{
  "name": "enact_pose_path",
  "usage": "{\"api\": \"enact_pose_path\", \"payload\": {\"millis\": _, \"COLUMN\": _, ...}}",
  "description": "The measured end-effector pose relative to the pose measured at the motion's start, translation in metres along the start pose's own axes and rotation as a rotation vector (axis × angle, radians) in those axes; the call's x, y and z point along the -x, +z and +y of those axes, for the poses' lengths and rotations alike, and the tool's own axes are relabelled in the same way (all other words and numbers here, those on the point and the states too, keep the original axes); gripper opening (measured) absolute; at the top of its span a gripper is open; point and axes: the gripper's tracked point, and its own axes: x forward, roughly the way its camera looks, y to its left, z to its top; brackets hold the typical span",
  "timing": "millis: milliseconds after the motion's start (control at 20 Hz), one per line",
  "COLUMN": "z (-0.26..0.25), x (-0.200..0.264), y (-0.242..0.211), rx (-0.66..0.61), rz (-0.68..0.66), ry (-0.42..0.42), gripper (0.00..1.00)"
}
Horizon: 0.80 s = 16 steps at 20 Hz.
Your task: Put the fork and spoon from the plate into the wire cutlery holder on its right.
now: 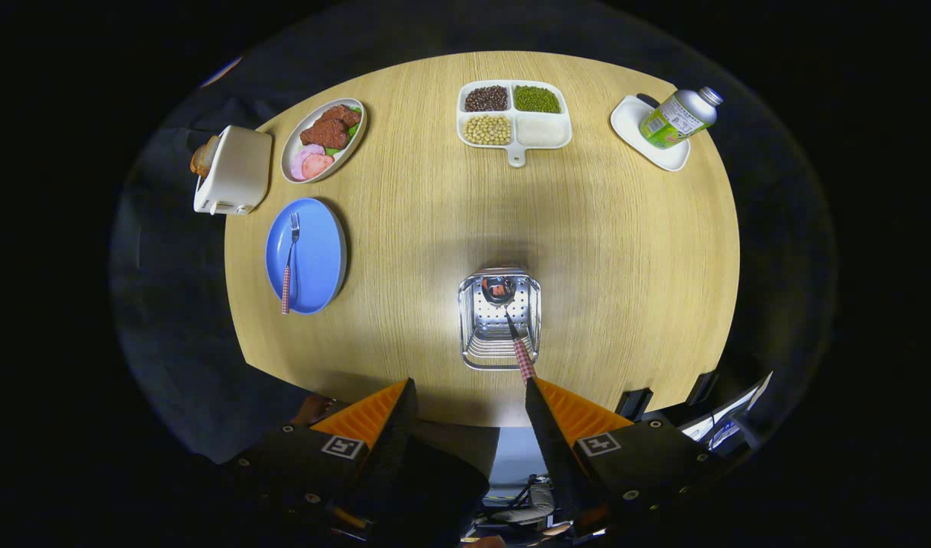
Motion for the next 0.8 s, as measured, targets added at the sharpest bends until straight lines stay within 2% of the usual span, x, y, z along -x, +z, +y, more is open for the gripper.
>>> {"api": "enact_pose_path", "payload": {"millis": 400, "z": 0.077, "x": 0.004, "y": 0.013, "rx": 0.088, "rz": -0.107, "ry": 0.016, "gripper": 0.92}}
{"api": "enact_pose_path", "payload": {"millis": 650, "z": 0.155, "x": -0.02, "y": 0.019, "rx": 0.185, "rz": -0.118, "ry": 0.045, "gripper": 0.99}}
{"api": "enact_pose_path", "payload": {"millis": 800, "z": 0.197, "x": -0.043, "y": 0.024, "rx": 0.225, "rz": -0.117, "ry": 0.049, "gripper": 0.99}}
